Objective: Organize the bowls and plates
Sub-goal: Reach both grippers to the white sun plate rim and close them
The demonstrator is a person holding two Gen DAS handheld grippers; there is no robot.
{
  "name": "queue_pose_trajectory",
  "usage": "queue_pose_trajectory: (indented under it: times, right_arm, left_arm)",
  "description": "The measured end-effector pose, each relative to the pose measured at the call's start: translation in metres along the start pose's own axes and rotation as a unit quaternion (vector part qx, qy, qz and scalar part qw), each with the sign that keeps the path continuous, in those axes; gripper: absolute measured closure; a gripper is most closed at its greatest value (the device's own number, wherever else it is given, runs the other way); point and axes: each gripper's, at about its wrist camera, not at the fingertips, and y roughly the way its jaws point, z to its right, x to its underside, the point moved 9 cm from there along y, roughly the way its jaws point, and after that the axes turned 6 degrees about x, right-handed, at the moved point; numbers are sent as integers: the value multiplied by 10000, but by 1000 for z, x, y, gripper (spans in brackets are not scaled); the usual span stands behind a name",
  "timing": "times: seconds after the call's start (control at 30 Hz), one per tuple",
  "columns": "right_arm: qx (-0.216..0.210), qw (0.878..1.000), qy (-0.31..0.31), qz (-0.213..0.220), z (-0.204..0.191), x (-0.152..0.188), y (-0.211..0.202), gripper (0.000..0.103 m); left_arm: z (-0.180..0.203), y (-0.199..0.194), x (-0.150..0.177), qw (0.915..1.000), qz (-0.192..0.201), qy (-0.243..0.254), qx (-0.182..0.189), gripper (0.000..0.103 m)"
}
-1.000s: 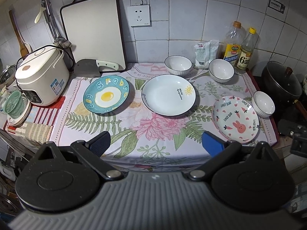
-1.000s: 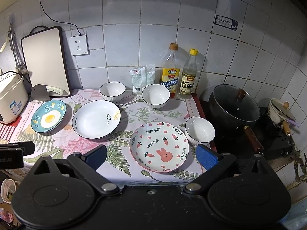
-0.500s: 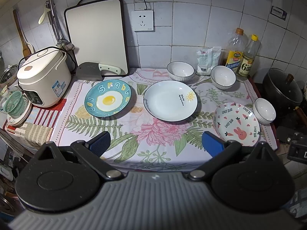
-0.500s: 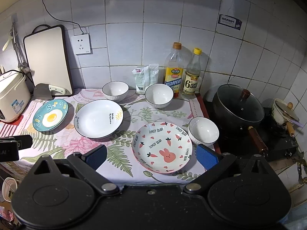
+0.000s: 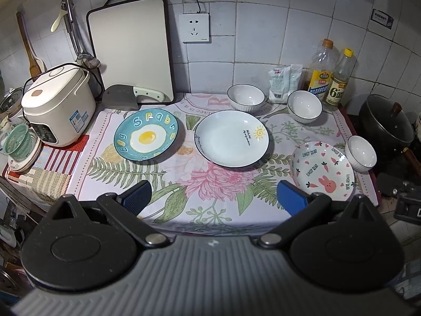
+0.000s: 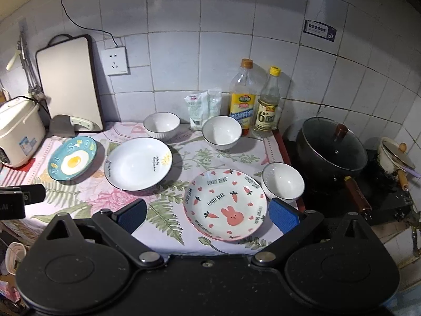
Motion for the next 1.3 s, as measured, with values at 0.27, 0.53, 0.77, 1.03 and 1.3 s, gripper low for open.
queue_pose_trajectory:
  times: [0.27,0.53,0.77,1.03,1.3]
  right_arm:
    - [-464,9964,-334,618,-13,-29,7,2]
    - [-679,9953,-199,657,-33,-50,54,2]
    - [-1048,9918,-9,734,-71,-52,124,3]
    - [-1191,9924,279,126,-112,-23,230,9]
    - [-1099,9920,614,-81,-127,0,308,22]
  left_arm:
    - [-8,11,-28,9999,-61,120,-14,2]
    - [-38,63,-59,9996,-68,199,165,3]
    - [-66,137,-76,9979,462,90,447,3]
    - [-80,250,-58,9980,-40,-170,607,12]
    - [-83,321,-35,9988,-247,103,405,29]
